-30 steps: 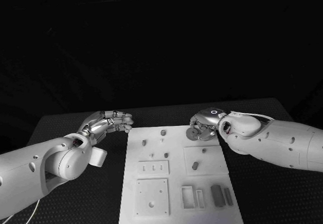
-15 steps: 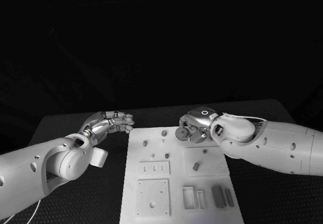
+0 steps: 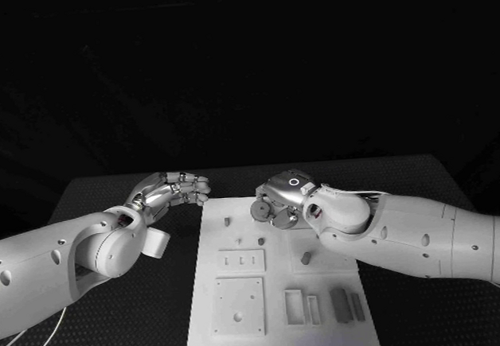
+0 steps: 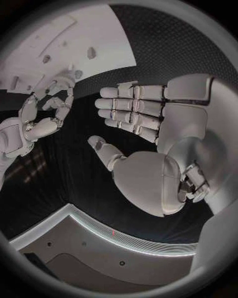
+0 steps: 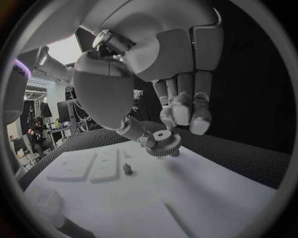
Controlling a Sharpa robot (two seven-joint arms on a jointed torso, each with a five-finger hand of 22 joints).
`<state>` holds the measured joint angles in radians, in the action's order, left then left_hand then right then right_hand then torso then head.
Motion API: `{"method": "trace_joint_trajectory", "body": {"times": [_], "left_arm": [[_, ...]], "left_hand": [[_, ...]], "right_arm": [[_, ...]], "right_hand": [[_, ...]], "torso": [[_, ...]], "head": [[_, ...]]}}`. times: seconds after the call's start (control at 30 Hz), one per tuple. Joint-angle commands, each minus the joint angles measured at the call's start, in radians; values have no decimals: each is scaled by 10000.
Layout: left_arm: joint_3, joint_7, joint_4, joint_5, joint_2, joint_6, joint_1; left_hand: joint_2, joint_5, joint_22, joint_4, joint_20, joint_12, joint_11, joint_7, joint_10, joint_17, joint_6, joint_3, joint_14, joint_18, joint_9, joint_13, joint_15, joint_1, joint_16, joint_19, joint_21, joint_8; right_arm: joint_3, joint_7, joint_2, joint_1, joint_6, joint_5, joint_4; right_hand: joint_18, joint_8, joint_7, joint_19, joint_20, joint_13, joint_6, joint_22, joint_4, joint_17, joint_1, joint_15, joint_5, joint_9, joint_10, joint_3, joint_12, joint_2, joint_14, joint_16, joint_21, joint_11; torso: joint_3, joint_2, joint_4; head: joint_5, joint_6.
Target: Assemble the parts on the task board
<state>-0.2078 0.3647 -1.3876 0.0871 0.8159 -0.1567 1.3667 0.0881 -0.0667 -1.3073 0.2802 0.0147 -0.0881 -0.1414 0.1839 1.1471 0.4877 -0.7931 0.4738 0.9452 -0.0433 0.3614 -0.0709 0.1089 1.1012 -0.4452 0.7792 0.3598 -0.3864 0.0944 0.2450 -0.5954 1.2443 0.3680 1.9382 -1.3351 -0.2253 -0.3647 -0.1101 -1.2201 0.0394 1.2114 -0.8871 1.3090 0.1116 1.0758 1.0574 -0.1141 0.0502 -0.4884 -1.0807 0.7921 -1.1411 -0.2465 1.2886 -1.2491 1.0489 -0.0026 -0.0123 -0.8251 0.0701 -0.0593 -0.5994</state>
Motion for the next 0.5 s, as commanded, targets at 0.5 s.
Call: {"method": "trace_joint_trajectory", "body": {"times": [0.5], "left_arm": [[11,76,18,-32,-48,76,12]], "left_hand": [[-28,51,-169,27,7,42,-24,46,25,23,10,-8,38,-195,16,-5,67,-28,46,-83,-37,64]], "right_arm": [[168,280,744,-143,91,629,548]], "right_hand": [[-365,-20,165,-80,28,-25,-1377,51,-53,24,10,-37,-18,-7,28,42,1,-153,45,44,27,-125]], "torso": [[10,-4,-15]], "head": [[109,-35]]}}
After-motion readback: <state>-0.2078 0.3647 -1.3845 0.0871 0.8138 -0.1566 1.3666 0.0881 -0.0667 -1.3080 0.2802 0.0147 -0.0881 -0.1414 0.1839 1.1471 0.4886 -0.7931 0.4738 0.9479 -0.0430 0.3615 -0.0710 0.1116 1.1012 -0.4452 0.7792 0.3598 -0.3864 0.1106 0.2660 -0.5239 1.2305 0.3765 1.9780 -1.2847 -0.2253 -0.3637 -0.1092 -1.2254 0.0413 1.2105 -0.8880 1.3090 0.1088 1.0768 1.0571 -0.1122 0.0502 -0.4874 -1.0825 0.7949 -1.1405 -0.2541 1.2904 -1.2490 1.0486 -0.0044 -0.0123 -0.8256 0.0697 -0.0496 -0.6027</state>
